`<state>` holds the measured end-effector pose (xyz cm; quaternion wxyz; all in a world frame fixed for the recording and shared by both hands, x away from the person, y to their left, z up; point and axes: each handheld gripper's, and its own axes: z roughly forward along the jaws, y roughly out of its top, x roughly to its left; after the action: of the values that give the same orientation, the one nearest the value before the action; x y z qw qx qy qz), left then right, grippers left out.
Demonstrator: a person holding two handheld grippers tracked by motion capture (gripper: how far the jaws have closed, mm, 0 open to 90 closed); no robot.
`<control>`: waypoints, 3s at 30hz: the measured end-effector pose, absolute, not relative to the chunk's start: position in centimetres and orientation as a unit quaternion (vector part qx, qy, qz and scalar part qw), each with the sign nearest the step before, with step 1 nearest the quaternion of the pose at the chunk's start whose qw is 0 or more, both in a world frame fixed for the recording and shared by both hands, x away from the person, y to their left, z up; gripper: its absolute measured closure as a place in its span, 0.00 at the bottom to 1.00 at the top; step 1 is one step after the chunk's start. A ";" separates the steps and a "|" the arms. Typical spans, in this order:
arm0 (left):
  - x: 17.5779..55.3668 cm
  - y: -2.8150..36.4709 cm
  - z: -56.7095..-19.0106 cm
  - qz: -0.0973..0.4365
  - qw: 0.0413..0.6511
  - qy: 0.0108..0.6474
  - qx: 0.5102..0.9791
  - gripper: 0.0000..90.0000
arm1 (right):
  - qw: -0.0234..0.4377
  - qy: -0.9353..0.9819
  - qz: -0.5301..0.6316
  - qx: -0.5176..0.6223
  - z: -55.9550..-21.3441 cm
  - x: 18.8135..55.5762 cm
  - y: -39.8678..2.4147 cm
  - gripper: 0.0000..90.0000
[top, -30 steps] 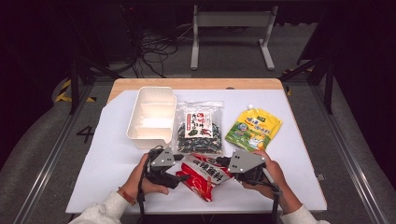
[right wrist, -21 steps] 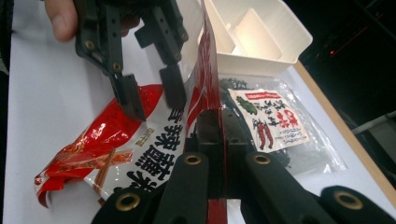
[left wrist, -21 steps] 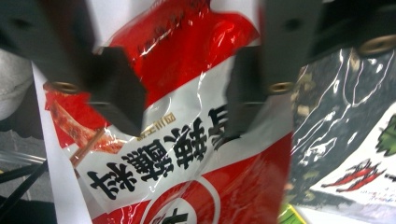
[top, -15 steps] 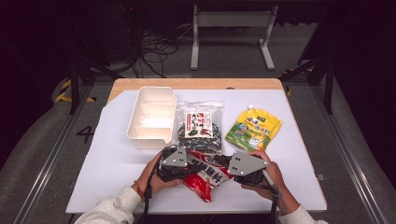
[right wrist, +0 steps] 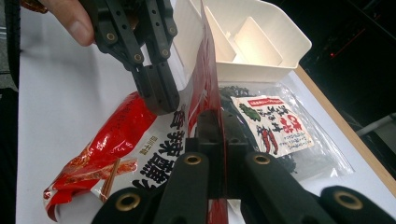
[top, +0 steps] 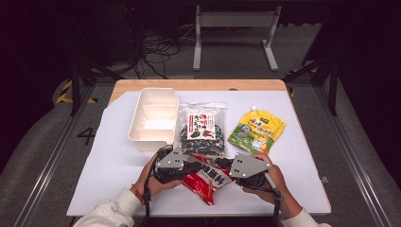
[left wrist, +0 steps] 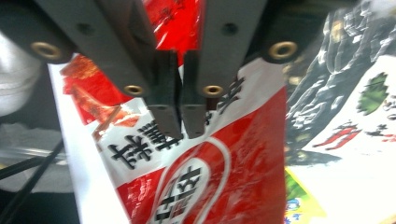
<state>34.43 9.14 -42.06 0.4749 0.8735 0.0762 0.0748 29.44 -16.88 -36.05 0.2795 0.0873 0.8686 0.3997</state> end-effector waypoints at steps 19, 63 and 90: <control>35.4 11.8 -42.8 0.090 0.460 0.142 0.872 0.43 | 0.276 0.861 0.421 0.072 -35.4 29.1 -16.9 1.00; 34.7 13.1 -41.6 0.031 0.516 0.108 0.849 1.00 | 0.238 0.816 0.440 0.290 -40.3 26.8 -28.6 0.32; 36.1 16.1 -36.6 0.105 0.572 0.124 0.804 1.00 | 0.218 0.820 0.419 0.323 -43.0 26.9 -29.5 0.31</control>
<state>36.14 16.13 -36.61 0.5724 0.8038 0.1238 0.1048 26.88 -29.45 -42.99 0.2176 0.3226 0.8203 0.4191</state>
